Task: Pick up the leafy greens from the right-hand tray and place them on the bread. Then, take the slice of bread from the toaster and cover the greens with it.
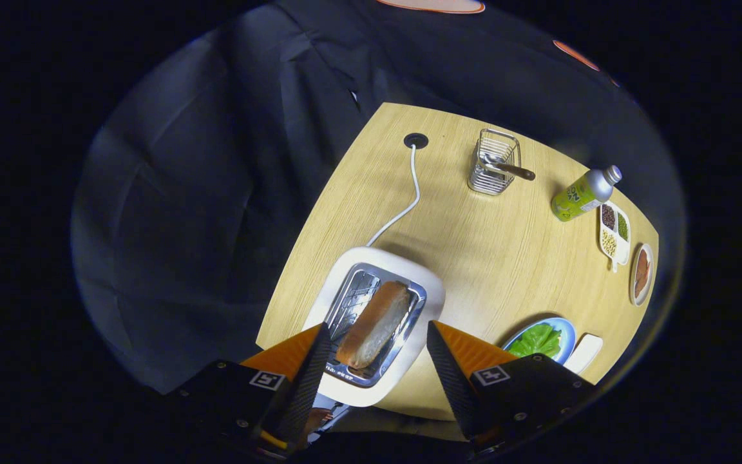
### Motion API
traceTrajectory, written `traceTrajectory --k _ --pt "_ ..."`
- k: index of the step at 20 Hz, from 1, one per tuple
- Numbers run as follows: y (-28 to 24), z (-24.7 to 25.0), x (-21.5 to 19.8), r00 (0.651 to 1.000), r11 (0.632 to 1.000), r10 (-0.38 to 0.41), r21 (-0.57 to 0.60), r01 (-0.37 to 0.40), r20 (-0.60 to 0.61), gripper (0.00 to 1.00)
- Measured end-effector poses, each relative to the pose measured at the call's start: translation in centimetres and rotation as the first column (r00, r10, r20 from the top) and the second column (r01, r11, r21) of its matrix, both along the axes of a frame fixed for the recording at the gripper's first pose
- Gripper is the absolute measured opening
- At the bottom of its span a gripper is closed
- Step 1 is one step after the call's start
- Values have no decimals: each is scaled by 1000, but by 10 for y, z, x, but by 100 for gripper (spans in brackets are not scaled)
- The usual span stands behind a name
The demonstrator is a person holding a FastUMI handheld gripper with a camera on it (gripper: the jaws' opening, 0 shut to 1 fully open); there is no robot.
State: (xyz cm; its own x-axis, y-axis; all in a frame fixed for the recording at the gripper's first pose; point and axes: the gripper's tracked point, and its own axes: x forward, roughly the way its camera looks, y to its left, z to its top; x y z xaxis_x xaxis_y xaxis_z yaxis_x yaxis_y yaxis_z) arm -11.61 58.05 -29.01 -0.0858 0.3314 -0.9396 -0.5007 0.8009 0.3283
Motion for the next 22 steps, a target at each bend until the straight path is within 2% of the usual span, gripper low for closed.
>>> traceTrajectory --k 2,6,12,13,15,16,18,22 --pt "6 -4 -3 998 1000 -32 0 32 -51 85" --pt "9 -17 2 995 998 -61 -30 59 -78 72" --pt "10 -32 -4 995 995 -59 -84 52 -86 48" --pt "7 -33 -4 995 994 -64 -93 57 -78 47" --pt "0 -34 -1 996 992 -68 -114 61 -59 38" --pt "-3 -34 -1 995 991 -78 -109 71 -62 28" --pt "-8 -32 -3 992 991 -101 -93 93 -78 18" --pt "-18 -25 -7 990 994 -109 -42 106 -88 14"
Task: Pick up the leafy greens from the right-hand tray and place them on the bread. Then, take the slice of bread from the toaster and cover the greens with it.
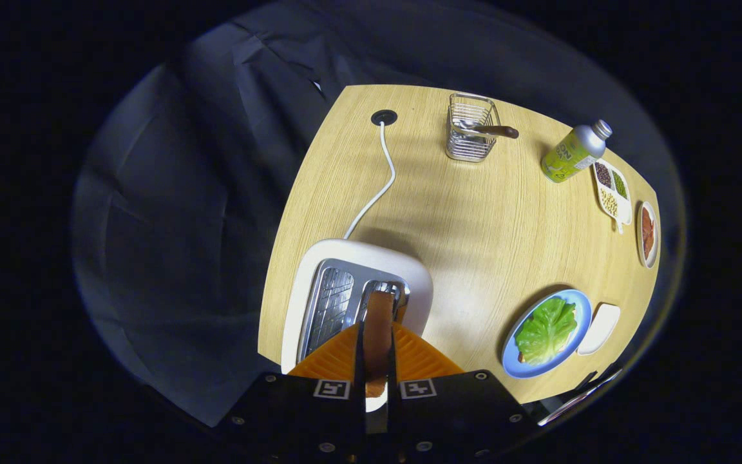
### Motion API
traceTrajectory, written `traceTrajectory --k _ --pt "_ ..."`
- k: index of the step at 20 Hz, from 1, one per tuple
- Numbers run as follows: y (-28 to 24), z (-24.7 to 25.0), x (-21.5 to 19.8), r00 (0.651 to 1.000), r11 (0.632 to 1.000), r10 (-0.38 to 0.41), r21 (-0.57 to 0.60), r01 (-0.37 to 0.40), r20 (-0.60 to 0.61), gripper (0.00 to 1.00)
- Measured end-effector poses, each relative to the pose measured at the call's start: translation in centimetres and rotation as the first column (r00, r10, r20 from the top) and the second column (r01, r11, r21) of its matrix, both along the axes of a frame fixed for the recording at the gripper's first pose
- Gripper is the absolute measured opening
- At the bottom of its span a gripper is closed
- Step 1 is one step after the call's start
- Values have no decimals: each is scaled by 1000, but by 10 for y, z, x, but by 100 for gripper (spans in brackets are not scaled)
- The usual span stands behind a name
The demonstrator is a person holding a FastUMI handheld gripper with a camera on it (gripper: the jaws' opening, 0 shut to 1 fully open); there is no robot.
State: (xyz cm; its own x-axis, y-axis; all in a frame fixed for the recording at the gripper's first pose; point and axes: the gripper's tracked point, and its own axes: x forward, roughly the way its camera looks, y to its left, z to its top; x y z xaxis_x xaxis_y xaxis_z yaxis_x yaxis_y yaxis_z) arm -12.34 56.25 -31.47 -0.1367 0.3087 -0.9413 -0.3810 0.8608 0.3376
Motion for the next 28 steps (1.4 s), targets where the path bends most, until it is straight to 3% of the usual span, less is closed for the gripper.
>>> traceTrajectory --k 10,14,18,23,28 --pt "-13 46 5 999 978 -38 206 30 34 10" --pt "-25 82 11 996 935 -93 346 83 14 10" --pt "-60 104 27 988 904 -150 410 124 31 10" --pt "-108 102 40 978 866 -208 469 171 29 10" --pt "-151 83 45 969 852 -246 480 209 14 10"
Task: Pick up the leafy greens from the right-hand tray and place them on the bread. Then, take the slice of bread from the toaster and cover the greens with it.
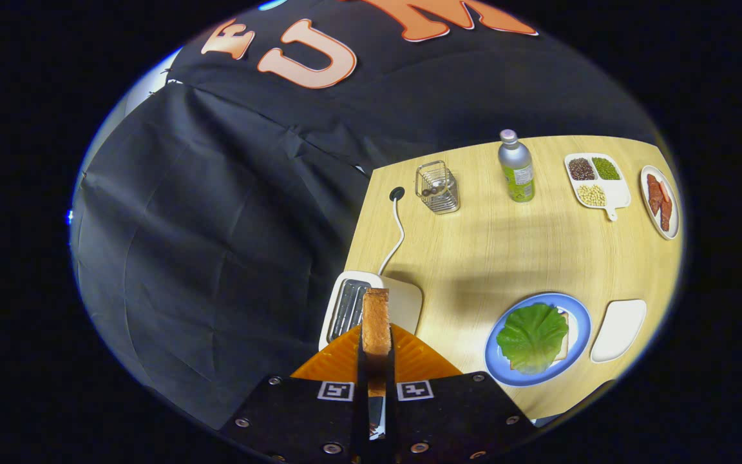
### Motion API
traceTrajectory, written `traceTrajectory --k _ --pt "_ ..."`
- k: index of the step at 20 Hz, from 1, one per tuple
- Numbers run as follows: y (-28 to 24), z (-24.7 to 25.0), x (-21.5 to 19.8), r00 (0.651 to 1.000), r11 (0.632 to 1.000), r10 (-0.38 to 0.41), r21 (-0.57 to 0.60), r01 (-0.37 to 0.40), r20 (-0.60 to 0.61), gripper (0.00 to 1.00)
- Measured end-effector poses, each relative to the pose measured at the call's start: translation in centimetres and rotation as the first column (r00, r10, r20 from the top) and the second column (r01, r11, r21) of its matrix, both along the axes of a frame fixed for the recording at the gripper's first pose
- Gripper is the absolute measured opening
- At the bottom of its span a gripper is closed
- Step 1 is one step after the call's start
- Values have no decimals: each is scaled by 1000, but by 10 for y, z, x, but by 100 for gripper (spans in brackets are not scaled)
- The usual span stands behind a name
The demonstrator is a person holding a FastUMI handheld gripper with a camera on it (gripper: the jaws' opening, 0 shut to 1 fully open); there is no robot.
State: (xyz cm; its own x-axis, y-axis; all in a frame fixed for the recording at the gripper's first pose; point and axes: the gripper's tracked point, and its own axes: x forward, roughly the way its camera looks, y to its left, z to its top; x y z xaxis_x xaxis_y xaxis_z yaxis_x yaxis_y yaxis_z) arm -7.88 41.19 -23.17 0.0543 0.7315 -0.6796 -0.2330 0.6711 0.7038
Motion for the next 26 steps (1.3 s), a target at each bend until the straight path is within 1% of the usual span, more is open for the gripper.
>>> traceTrajectory --k 3,8,14,26 --pt "-20 -12 -1 1000 1000 -13 11 13 -9 10" --pt "-50 -42 -1 1000 1000 -25 -3 25 -12 10" --pt "-81 -84 -10 999 998 -15 -62 13 -35 10" --pt "-101 -146 -34 995 997 -2 -75 -5 -95 10"
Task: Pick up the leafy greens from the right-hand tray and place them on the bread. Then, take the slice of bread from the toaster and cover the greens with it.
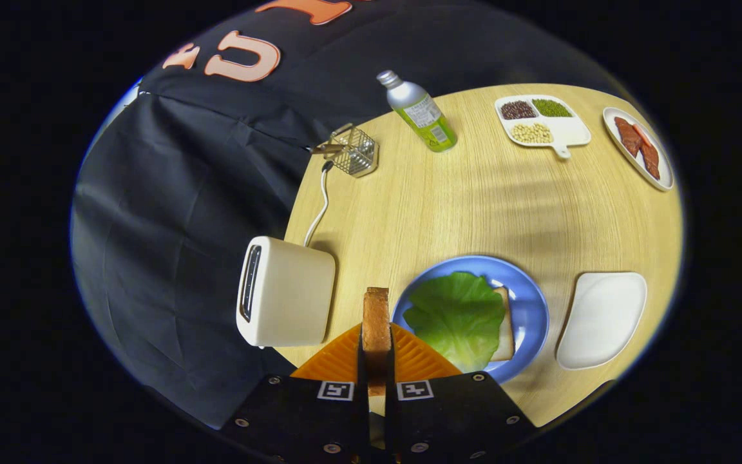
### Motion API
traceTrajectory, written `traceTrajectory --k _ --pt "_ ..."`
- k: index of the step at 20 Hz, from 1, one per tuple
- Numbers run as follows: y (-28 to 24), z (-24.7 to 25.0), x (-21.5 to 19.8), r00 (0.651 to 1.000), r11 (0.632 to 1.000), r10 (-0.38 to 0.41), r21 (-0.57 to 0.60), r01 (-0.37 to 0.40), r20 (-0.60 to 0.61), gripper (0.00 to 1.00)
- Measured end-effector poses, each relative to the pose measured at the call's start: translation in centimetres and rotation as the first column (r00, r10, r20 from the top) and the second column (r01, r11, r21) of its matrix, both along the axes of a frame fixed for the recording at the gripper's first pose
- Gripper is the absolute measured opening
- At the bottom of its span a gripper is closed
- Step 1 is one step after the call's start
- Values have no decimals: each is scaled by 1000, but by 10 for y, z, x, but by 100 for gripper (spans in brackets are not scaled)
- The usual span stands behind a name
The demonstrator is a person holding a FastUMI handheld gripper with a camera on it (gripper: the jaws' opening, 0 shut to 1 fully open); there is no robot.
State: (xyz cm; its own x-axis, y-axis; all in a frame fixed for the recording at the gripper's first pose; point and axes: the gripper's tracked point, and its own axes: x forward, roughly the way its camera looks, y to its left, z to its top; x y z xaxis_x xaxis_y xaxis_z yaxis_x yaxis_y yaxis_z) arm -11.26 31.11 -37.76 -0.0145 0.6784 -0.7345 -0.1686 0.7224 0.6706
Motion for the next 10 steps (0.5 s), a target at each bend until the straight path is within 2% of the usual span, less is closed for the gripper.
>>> traceTrajectory --k 4,7,10 --pt "-8 -19 -2 1000 999 19 -38 -19 14 10" --pt "-24 -44 -3 999 993 42 -115 -38 29 10" --pt "-29 -56 1 999 990 32 -138 -27 34 10"
